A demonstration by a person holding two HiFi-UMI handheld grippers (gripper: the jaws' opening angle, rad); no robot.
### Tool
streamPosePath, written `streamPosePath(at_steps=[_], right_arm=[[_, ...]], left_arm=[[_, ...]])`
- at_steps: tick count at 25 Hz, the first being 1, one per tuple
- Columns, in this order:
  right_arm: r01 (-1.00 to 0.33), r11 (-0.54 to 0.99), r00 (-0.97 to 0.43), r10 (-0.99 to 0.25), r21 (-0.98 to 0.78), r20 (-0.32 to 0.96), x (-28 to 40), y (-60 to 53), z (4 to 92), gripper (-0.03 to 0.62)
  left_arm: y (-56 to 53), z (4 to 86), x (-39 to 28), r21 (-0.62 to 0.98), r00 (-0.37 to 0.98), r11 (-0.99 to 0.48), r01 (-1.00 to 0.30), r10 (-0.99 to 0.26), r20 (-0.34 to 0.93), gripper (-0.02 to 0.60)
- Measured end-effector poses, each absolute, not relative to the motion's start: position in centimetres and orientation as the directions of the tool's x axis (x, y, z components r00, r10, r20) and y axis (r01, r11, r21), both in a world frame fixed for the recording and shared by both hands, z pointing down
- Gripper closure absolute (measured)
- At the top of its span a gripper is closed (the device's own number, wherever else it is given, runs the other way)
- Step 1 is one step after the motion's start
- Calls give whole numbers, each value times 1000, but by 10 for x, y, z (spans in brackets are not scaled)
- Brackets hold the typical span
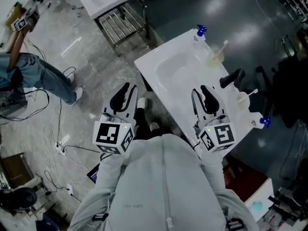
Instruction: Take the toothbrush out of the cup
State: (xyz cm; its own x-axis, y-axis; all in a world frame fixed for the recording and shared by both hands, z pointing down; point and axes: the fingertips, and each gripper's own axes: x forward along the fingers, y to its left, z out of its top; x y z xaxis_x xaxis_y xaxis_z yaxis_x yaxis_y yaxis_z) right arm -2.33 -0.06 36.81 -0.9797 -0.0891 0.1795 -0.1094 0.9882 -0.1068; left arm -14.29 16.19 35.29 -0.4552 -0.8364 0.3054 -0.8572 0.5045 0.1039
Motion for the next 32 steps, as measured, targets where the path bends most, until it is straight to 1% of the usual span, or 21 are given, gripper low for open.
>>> streamPosePath(at_steps=[3, 7, 12, 15, 23, 28, 32], right_arm=[[-244, 964, -958, -222, -103, 183, 3, -26, 372, 490], [-399, 912, -908, -377, -99, 183, 35, -60, 375, 490], [-595, 798, -798, -571, -96, 194, 71, -90, 378, 490], [-691, 718, -718, -667, -88, 200, 86, -98, 377, 490], [-840, 537, -539, -816, -71, 207, 97, -106, 375, 490], [-899, 434, -434, -877, -47, 205, 107, -102, 369, 490], [-929, 368, -367, -906, -38, 209, 114, -99, 370, 490]], left_arm=[[120, 358, -138, 107, -336, 383, -917, -890, 307, 489], [67, 364, -131, 114, -198, 242, -964, -931, 306, 488], [7, 367, -127, 121, -11, 50, -991, -953, 302, 486], [-24, 369, -125, 126, 106, -70, -990, -946, 305, 486], [-76, 368, -131, 132, 307, -280, -951, -903, 300, 483], [-98, 370, -128, 140, 406, -382, -914, -865, 294, 482], [-110, 376, -124, 150, 461, -436, -887, -836, 298, 480]])
